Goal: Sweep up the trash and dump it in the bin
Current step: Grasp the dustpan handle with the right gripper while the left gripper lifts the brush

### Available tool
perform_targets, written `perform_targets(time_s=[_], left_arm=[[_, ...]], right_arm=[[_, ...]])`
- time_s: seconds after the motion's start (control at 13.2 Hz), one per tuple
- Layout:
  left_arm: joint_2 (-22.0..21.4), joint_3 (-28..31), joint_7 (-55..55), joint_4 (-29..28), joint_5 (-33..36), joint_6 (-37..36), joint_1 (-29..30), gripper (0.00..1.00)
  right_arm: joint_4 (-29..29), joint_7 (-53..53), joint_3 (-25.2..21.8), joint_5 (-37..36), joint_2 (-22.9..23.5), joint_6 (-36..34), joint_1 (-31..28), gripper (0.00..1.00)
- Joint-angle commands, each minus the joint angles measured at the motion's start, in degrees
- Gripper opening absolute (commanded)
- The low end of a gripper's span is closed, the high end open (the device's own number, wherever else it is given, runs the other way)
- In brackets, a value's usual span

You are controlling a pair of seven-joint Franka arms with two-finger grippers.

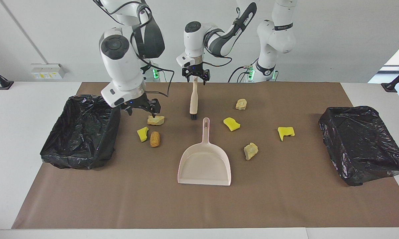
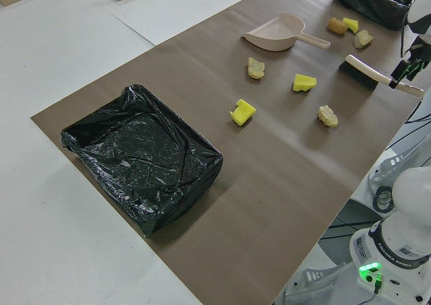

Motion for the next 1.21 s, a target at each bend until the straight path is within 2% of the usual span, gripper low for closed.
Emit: perform_targets(time_s=[0.0,0.08,0.23,0.45,0.76,0.91,0.98,1.13], left_arm=[[0.18,1.25,-0.71,-0.87,-0.53,1.35,-1.46,1.00],[0.18,1.16,-0.89,-0.87,-0.45,1.26,-1.37,0.92],[0.18,1.16,-1.94,-0.87,-0.45,1.26,-1.46,0.71],[0.01,1.07,-1.86,-0.78,-0.45,0.30,-1.55,0.42],[-2.44,1.51,-1.33,0.45,-0.45,-4.87,-0.32,0.04],[-5.87,1.69,-1.33,0.37,-0.45,-10.83,0.29,0.00],[-6.58,1.69,-1.76,0.36,-0.45,-14.52,1.69,0.00],[-6.67,1.69,-1.77,-0.25,-0.45,-16.22,5.29,0.00]], right_arm=[[9.46,6.86,1.21,2.64,7.40,-3.73,3.53,1.00],[12.36,8.79,2.43,3.86,10.04,-4.61,4.41,1.00],[14.40,12.23,4.81,5.63,13.39,-4.10,5.03,1.00],[13.88,12.42,6.31,5.63,16.38,-3.74,7.66,1.00],[13.09,12.50,6.49,6.07,19.38,1.70,9.43,1.00],[11.34,13.03,6.49,7.91,19.03,5.03,9.78,1.00],[8.72,13.12,6.49,8.35,18.33,6.79,9.70,1.00],[5.98,13.12,6.49,8.36,17.36,8.47,9.69,1.00]])
